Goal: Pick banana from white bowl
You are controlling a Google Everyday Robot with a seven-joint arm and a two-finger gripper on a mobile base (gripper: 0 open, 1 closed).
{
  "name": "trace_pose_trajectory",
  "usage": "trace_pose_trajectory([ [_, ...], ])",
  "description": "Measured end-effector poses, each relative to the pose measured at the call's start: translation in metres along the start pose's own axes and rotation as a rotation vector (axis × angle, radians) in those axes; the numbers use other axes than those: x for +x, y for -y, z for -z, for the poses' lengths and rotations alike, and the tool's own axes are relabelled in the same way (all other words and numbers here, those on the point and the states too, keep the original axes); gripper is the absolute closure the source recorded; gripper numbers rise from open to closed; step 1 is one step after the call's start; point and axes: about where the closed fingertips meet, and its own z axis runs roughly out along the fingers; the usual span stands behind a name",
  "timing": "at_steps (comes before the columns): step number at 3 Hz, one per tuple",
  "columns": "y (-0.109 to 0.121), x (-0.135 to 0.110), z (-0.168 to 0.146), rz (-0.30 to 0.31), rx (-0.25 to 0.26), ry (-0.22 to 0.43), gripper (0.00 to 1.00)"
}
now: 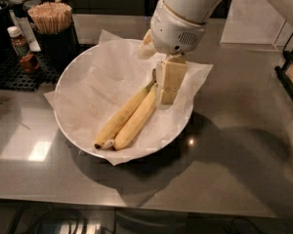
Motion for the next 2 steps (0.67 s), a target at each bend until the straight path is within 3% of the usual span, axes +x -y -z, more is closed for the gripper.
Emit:
trace_pose_trajectory([
  [2,0.0000,0.0000,0.0000,0.000,0.000,0.000,0.66],
])
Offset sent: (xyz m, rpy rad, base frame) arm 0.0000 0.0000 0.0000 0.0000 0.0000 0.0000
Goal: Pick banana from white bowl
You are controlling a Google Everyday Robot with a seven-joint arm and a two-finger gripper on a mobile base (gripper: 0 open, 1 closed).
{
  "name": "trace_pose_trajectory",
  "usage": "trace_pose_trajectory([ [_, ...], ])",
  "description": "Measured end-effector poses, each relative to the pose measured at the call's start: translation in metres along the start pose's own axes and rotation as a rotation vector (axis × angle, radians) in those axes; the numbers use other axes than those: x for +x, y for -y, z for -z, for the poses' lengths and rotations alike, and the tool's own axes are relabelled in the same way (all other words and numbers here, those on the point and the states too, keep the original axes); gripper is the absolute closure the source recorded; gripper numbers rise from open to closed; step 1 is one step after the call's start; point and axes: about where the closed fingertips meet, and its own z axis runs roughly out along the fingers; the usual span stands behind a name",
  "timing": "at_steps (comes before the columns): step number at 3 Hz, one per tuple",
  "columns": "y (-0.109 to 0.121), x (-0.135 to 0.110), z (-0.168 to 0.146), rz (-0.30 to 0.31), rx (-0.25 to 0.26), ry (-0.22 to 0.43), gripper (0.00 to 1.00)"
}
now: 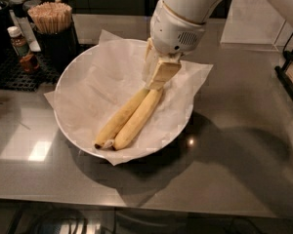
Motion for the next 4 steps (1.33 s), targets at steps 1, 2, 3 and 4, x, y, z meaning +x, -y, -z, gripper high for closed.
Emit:
trace_pose_trajectory([
  [1,0.000,0.000,0.000,0.000,0.000,0.000,0.61],
  [2,0.000,0.000,0.000,0.000,0.000,0.000,0.47],
  [3,0.000,0.000,0.000,0.000,0.000,0.000,0.51],
  [4,0.015,0.005,0.000,-0.014,0.027,-0.019,0.42],
])
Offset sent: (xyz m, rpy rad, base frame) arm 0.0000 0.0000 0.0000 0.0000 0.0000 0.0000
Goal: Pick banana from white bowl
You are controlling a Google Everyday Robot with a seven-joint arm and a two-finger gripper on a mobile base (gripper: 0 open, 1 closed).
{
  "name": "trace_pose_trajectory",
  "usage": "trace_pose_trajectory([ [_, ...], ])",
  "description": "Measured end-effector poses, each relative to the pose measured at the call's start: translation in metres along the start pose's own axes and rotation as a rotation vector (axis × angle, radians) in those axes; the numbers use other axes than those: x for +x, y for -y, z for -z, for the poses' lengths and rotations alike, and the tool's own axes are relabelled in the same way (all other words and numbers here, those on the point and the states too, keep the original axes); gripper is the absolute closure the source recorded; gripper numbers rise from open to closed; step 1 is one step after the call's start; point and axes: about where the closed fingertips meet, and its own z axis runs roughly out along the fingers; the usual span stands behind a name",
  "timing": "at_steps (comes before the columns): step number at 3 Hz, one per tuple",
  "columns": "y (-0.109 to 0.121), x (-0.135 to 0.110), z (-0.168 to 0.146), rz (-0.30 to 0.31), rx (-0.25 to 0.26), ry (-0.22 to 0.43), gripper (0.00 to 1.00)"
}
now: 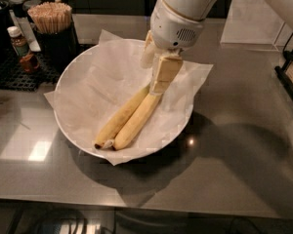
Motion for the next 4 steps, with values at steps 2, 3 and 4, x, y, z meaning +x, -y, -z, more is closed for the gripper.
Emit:
trace_pose_trajectory([
  [2,0.011,0.018,0.023,-0.046,0.099,-0.039,0.59],
  [3,0.031,0.043,0.054,-0.095,0.203,-0.092,0.56],
  [4,0.033,0.045,0.058,-0.098,0.213,-0.095,0.51],
])
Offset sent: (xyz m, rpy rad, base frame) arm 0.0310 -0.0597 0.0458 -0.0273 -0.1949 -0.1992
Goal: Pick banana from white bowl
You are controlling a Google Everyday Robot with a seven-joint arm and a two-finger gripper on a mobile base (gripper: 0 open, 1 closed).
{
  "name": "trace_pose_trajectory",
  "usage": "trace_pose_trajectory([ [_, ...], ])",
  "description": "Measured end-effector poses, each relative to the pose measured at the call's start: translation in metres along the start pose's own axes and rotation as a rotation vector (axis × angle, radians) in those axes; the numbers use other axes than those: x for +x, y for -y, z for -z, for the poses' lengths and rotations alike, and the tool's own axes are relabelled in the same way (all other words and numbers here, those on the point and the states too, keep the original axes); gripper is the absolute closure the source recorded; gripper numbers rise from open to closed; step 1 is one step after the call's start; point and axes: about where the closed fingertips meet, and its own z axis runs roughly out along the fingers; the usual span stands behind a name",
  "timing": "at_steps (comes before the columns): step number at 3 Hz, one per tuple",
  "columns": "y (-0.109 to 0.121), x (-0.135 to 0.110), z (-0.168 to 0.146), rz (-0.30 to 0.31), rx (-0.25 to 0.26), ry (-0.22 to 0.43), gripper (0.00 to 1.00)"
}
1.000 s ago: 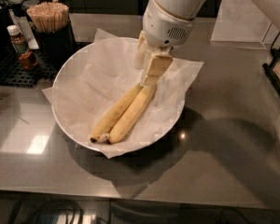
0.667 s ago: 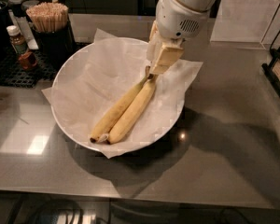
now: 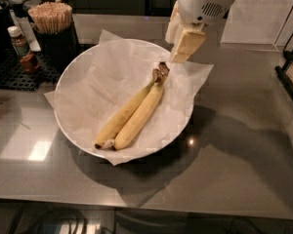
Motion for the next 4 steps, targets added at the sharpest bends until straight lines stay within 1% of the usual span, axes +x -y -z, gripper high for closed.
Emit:
trace_pose_trajectory([
  [1,-0.012,-0.017,-0.005,0.049,-0.029,0.005,0.54],
  [2,-0.030,-0.038,-0.015,0.096,-0.076,0.023,0.54],
  [3,-0.040,-0.045,-0.028,0.107,-0.113,0.033,0.54],
  [4,-0.036,-0.043,-0.028,0.099,-0.101,0.037,0.54],
])
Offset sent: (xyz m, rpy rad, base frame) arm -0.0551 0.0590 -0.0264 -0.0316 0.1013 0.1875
